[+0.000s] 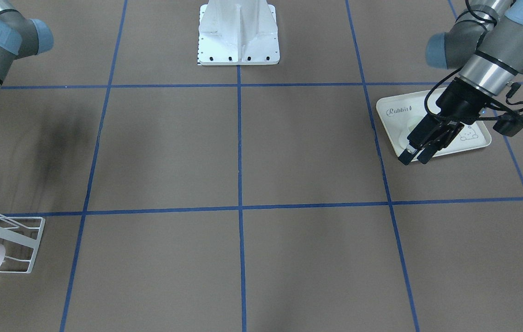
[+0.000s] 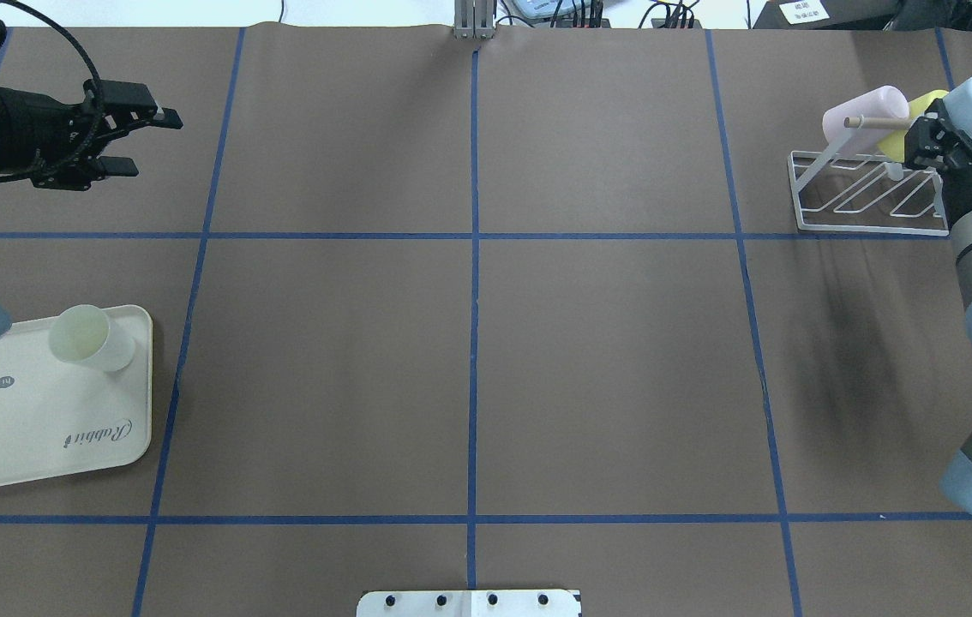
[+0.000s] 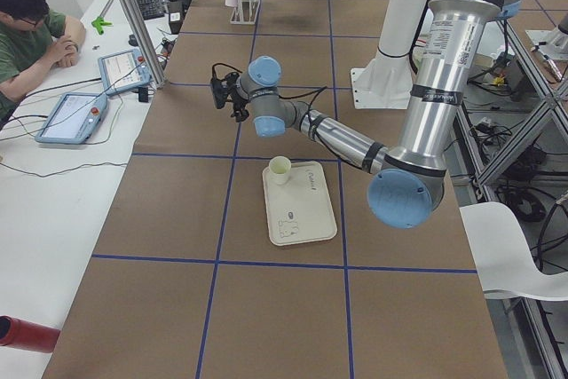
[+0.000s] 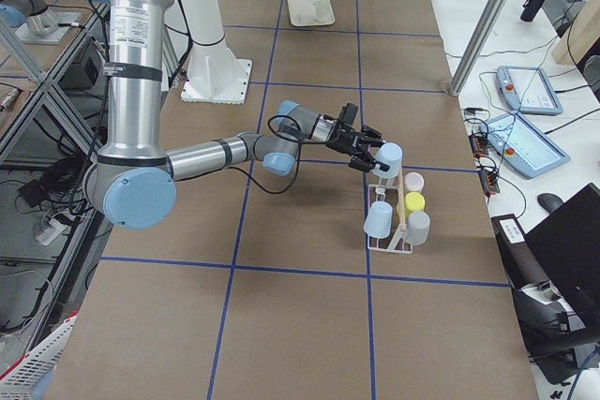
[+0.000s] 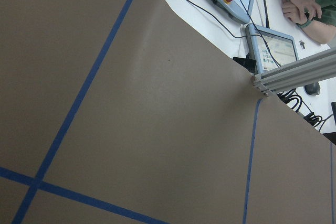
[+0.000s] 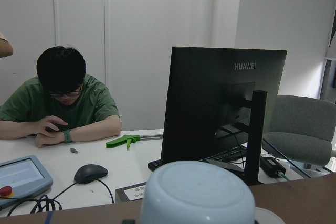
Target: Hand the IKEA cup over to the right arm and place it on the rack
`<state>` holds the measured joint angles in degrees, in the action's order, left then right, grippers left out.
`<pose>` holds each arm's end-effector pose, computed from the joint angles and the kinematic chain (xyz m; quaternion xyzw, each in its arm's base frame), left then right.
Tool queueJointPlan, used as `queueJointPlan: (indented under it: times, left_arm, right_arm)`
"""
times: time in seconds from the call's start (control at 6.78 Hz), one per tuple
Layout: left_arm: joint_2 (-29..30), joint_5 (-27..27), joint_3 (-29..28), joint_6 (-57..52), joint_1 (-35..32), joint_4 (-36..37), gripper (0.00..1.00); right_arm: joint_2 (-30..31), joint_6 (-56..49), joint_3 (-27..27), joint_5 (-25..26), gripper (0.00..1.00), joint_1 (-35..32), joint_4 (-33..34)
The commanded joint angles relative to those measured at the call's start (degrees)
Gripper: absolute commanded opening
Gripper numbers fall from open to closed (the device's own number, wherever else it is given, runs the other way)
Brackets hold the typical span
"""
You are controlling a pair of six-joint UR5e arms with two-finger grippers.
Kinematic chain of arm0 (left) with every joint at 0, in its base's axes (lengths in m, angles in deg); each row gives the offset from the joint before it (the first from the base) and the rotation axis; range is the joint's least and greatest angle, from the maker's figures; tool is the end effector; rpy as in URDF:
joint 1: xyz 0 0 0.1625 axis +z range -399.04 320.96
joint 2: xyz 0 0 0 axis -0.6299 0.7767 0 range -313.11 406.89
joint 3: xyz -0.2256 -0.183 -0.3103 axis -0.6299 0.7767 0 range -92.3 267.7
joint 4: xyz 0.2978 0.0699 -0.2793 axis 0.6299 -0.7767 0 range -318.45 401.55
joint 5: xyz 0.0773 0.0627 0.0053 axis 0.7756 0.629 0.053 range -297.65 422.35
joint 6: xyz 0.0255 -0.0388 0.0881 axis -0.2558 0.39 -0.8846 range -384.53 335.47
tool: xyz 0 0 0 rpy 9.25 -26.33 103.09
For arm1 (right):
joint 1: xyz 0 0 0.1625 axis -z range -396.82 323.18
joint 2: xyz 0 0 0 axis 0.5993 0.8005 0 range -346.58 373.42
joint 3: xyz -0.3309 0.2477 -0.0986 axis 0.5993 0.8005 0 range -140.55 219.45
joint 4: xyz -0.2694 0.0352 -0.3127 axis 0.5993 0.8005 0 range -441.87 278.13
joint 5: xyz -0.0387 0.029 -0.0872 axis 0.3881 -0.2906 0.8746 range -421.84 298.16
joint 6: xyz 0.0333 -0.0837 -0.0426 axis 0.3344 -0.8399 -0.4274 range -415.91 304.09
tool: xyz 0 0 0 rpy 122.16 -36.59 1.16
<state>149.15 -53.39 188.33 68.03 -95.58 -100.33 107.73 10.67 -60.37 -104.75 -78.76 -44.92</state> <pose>0.2360 -0.5204 0.3527 0.1109 0.6078 -0.2643 0.7406 -0.2106 -0.4665 0.4989 0.5353 -0.1893 0.3215 0.7578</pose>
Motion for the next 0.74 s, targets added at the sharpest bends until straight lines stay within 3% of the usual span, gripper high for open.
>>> queueJointPlan:
  times: [0.0,0.59]
  left_arm:
    - [0.0,0.0,0.0,0.0,0.1,0.0,1.0]
    - [0.0,-0.1,0.0,0.0,0.2,-0.1,1.0]
  right_arm:
    - [-0.5,-0.1,4.4,-2.6,0.0,0.1,-3.9]
    - [-0.2,-0.1,4.5,-3.8,0.0,0.0,-4.0]
